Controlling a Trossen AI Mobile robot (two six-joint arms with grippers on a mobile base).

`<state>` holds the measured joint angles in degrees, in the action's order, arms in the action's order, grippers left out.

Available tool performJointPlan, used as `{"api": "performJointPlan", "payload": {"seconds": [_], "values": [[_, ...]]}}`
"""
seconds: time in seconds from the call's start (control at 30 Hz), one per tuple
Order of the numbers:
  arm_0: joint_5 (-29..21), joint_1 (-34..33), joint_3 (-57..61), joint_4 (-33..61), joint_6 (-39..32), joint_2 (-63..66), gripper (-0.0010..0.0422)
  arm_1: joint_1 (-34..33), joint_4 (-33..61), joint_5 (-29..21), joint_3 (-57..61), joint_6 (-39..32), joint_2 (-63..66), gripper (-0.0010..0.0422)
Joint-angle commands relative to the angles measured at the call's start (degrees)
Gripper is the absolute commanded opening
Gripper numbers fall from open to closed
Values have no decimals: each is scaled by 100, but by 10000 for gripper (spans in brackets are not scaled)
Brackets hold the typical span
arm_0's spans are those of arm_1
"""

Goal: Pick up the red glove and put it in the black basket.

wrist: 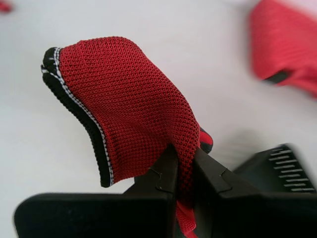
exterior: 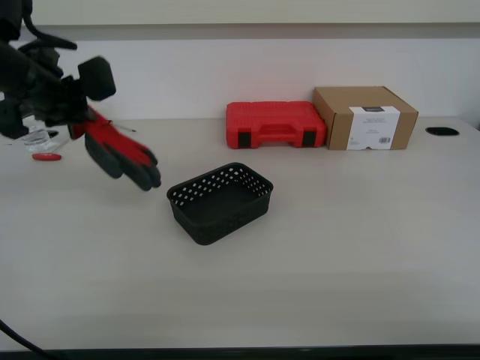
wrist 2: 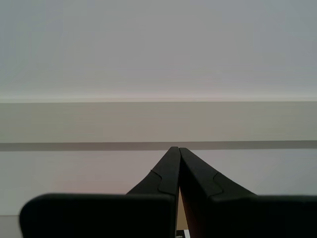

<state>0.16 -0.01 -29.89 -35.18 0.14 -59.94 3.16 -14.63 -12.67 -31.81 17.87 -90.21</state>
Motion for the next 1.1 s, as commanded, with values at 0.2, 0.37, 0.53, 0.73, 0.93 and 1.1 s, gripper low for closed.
{"api": "performJointPlan", "payload": {"seconds": [0.2, 0.37, 0.53, 0.73, 0.93, 1.1], "values": [[-2, 0, -7, -17, -15, 0, 0, -970, 348, 125, -11, 350, 1528, -1], [-2, 2, -7, -17, -15, 0, 0, -1633, 511, 177, -11, 472, 1480, -1], [-2, 2, -7, -20, -15, 0, 0, -2365, 514, 669, -11, 535, 1440, -1], [-2, 2, -7, -20, -15, 0, 0, -2741, 415, 962, -9, 586, 1360, -1], [-2, 0, -7, -17, -15, 0, 0, -3134, -144, 754, -249, 876, 195, 0], [-2, 0, -7, -26, -15, 0, 0, -3220, -227, 673, -831, 723, -306, 0]]}}
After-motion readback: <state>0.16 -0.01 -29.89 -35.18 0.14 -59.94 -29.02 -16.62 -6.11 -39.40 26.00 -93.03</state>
